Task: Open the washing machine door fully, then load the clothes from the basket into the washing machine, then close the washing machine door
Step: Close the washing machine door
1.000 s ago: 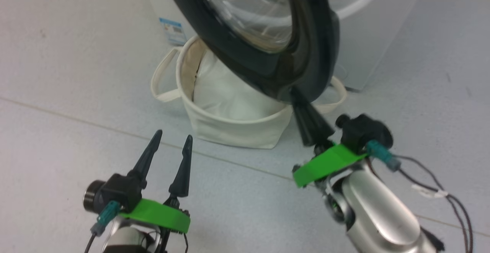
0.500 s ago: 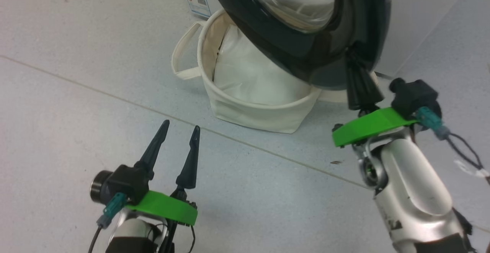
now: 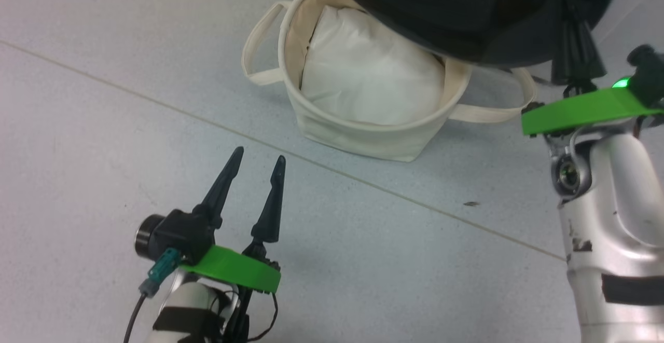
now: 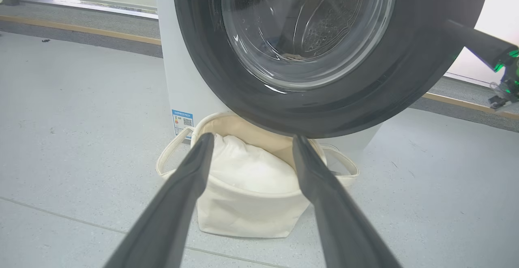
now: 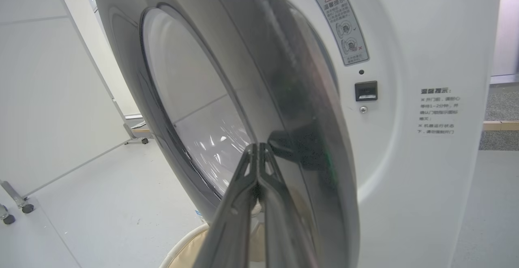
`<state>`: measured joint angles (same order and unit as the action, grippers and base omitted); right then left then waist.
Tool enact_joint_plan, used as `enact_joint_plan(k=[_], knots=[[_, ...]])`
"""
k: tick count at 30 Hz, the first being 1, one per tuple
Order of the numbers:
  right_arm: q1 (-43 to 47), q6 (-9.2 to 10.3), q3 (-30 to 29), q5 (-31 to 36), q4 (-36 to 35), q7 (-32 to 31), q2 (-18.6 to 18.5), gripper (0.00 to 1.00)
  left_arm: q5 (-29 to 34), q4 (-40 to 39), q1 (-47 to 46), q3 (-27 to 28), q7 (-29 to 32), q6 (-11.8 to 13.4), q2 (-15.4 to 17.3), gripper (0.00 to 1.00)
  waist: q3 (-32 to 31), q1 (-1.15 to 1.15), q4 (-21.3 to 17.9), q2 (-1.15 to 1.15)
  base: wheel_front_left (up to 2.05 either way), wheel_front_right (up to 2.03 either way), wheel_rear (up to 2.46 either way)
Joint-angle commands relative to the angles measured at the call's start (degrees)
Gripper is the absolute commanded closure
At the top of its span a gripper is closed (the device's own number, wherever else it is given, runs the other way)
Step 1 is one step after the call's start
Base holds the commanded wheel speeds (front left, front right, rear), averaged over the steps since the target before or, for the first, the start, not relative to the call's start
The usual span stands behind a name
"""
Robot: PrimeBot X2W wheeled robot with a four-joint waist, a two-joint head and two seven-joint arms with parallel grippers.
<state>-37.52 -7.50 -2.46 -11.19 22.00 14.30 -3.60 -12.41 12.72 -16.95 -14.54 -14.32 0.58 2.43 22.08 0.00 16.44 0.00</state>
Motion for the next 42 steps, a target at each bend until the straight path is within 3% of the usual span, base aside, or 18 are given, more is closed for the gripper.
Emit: enact_joint_plan(k=[1, 8, 20, 30, 42], knots=[[-2.59, 0.01, 0.07, 0.81, -1.29, 0.70, 0.72, 1.00, -0.51, -2.12, -1.62, 1.28, -0.68, 0.49, 0.45, 0.00, 1.41, 0.00, 0.53, 0.00, 0.00, 0.00, 0.00], [-9.94, 0.01, -9.13, 5.71, 1.14, 0.70, 0.72, 1.00, -2.49, -3.34, -4.60, -1.23, -0.68, 1.71, 0.45, 0.00, 6.23, 0.00, 2.39, 0.00, 0.00, 0.00, 0.00], [-17.94, 0.01, -14.04, 10.90, 2.96, 0.70, -0.21, 1.00, -4.78, -3.49, -6.06, -3.38, -0.68, 3.24, 0.44, 0.00, 9.19, 0.00, 4.35, 0.00, 0.00, 0.00, 0.00], [-22.39, 0.01, -21.82, 13.58, 4.78, 0.70, 0.18, 1.00, -5.57, -3.46, -6.09, -2.86, -0.68, 3.61, 0.44, 0.00, 9.64, 0.00, 5.02, 0.00, 0.00, 0.00, 0.00], [-25.59, 0.01, -21.77, 16.20, 7.06, 0.70, -0.81, 1.00, -6.58, -4.64, -6.11, -3.33, -0.68, 3.05, 0.44, 0.00, 10.18, 0.00, 4.89, 0.00, 0.00, 0.00, 0.00]])
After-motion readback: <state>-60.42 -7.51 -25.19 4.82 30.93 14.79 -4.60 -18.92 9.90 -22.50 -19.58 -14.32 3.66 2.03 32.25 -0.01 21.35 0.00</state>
